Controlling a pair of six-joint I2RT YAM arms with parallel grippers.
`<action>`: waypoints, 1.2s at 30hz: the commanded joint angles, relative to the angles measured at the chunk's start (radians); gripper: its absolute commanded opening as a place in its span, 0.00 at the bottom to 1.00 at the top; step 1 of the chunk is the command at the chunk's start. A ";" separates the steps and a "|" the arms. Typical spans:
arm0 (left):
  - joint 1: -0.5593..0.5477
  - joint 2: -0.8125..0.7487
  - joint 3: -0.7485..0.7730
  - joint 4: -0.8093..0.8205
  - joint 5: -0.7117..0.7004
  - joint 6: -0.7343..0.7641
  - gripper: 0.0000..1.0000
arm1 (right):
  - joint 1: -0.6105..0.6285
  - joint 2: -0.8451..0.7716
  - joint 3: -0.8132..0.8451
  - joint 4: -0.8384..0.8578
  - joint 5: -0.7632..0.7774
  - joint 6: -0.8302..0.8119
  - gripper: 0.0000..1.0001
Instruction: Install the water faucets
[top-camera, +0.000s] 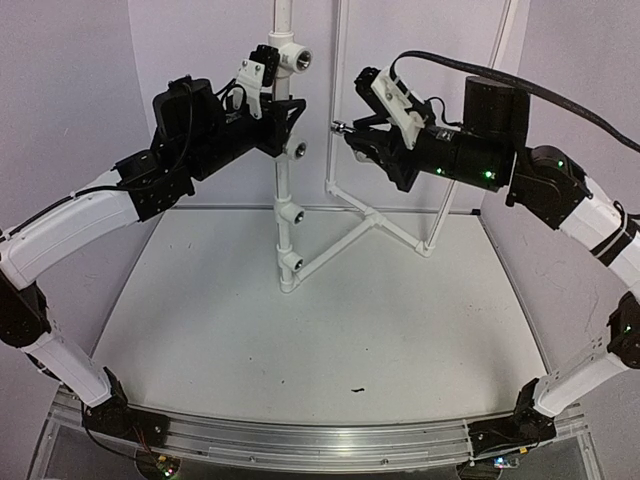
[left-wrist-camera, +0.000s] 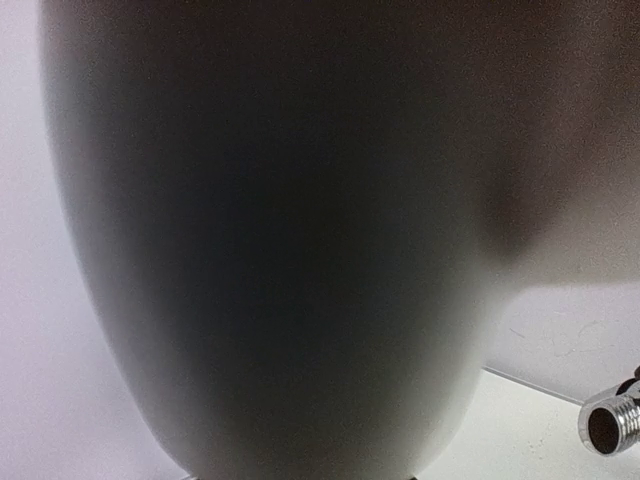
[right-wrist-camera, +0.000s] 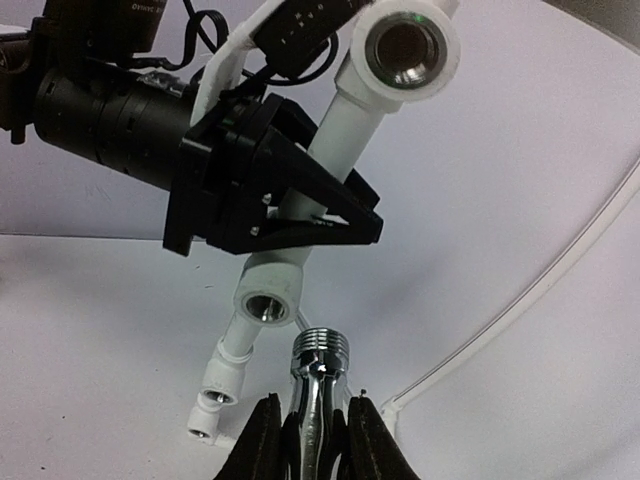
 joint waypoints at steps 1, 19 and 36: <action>-0.053 -0.060 -0.013 -0.005 -0.186 0.188 0.00 | 0.100 0.024 0.073 0.100 0.104 -0.151 0.00; -0.088 -0.069 -0.059 -0.040 -0.228 0.057 0.00 | 0.263 0.067 0.078 0.393 0.490 -0.796 0.00; -0.089 -0.047 -0.081 -0.043 -0.171 0.029 0.00 | 0.257 0.115 0.075 0.532 0.497 -1.009 0.00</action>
